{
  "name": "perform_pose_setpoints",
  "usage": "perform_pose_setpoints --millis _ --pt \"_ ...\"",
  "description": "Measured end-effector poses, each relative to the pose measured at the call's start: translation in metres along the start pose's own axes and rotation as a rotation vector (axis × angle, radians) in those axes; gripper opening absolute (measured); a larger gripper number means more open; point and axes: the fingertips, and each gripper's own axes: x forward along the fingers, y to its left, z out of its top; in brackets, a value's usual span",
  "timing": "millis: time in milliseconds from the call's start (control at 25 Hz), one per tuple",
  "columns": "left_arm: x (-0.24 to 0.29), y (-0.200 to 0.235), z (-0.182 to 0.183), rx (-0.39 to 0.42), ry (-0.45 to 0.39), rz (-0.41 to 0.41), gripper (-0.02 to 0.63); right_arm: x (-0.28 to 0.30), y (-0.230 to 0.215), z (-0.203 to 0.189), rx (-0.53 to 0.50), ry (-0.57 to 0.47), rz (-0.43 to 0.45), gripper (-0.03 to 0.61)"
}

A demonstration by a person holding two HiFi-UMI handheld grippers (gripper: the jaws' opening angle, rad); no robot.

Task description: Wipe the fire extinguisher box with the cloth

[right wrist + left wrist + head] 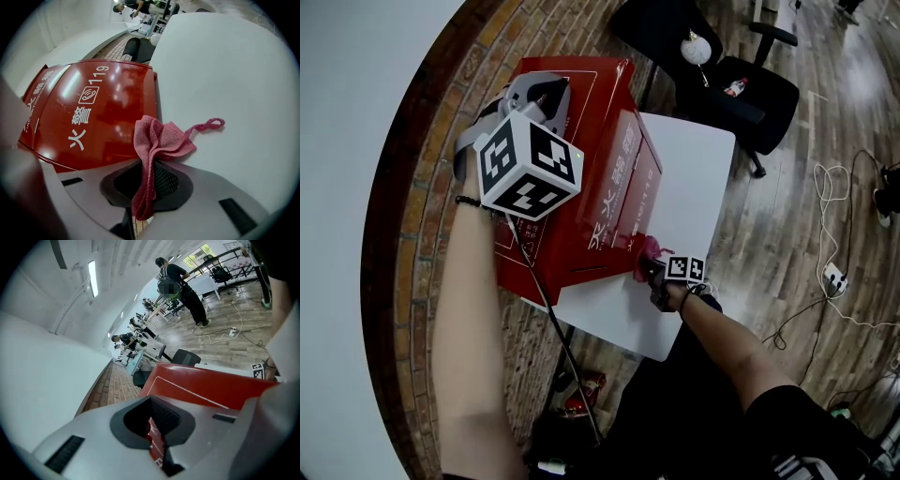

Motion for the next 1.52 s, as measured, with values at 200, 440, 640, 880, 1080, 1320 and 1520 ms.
perform_pose_setpoints --millis 200,440,640,880,1080,1320,1520 --pt "-0.001 0.000 0.000 0.000 0.001 0.003 0.029 -0.003 0.015 0.002 -0.035 0.014 0.027 0.061" --pt "0.000 0.000 -0.001 0.000 0.000 0.001 0.029 -0.011 0.038 0.004 -0.041 -0.004 0.080 0.061" --pt "0.000 -0.001 -0.001 0.001 0.001 0.001 0.029 -0.019 0.065 0.005 -0.034 -0.019 0.123 0.061" --pt "-0.001 -0.001 -0.001 0.000 0.001 0.001 0.029 -0.031 0.101 0.008 -0.017 -0.043 0.172 0.061" --pt "0.000 -0.001 -0.001 0.000 -0.001 0.001 0.029 -0.036 0.114 0.011 -0.017 -0.054 0.185 0.061" --pt "0.000 -0.001 0.000 0.000 0.000 0.001 0.029 -0.042 0.131 0.011 -0.025 -0.053 0.220 0.061" --pt "0.000 0.000 0.000 0.000 0.000 0.001 0.029 -0.047 0.143 0.010 -0.015 -0.056 0.239 0.061"
